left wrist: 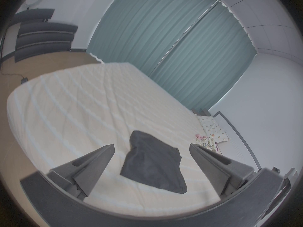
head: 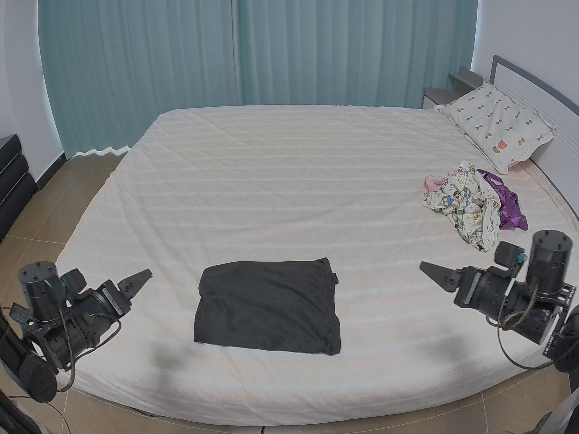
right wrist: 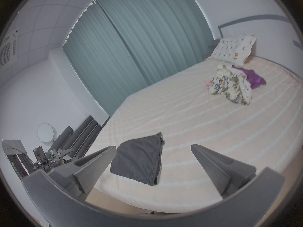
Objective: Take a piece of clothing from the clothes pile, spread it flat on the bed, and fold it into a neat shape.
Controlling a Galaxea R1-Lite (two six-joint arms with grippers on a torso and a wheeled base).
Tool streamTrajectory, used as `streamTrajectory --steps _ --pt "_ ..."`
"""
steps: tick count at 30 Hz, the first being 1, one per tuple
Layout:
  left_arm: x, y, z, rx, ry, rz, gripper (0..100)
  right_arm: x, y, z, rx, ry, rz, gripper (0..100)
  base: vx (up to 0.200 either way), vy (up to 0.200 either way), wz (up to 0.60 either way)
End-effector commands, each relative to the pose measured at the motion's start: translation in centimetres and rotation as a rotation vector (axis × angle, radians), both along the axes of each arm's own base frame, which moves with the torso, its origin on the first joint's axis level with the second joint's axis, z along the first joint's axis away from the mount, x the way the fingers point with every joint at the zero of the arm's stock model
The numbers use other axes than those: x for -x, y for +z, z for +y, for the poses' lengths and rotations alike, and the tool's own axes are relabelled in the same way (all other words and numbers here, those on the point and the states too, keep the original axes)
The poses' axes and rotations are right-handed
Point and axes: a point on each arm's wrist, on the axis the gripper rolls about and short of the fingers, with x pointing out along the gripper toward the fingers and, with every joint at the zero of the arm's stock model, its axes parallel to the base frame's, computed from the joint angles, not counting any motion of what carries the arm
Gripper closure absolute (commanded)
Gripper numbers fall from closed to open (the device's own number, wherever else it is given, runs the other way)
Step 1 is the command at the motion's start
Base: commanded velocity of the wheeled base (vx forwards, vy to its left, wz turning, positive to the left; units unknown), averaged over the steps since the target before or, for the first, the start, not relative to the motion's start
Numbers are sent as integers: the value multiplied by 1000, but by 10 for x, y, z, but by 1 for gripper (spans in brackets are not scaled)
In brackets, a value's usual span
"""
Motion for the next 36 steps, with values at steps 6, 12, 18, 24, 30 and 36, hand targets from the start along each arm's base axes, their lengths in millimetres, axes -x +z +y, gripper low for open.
streamTrajectory --steps 6,12,18,24,30,36 --pt "78 51 12 -82 36 -185 0 94 35 -49 18 -115 -286 0 0 0 0" --pt "112 53 14 -119 19 -186 0 125 19 -65 86 -170 -300 0 0 0 0" --pt "152 38 14 -112 -40 -129 0 158 7 -84 102 -267 -294 0 0 0 0" --pt "175 30 16 -105 -67 -159 0 178 -6 -92 110 -305 -274 0 0 0 0" --pt "196 21 17 -185 -71 -243 0 192 -20 -97 148 -357 -235 0 0 0 0" --pt "215 5 19 -283 -85 -284 0 206 -30 -99 181 -384 -271 0 0 0 0"
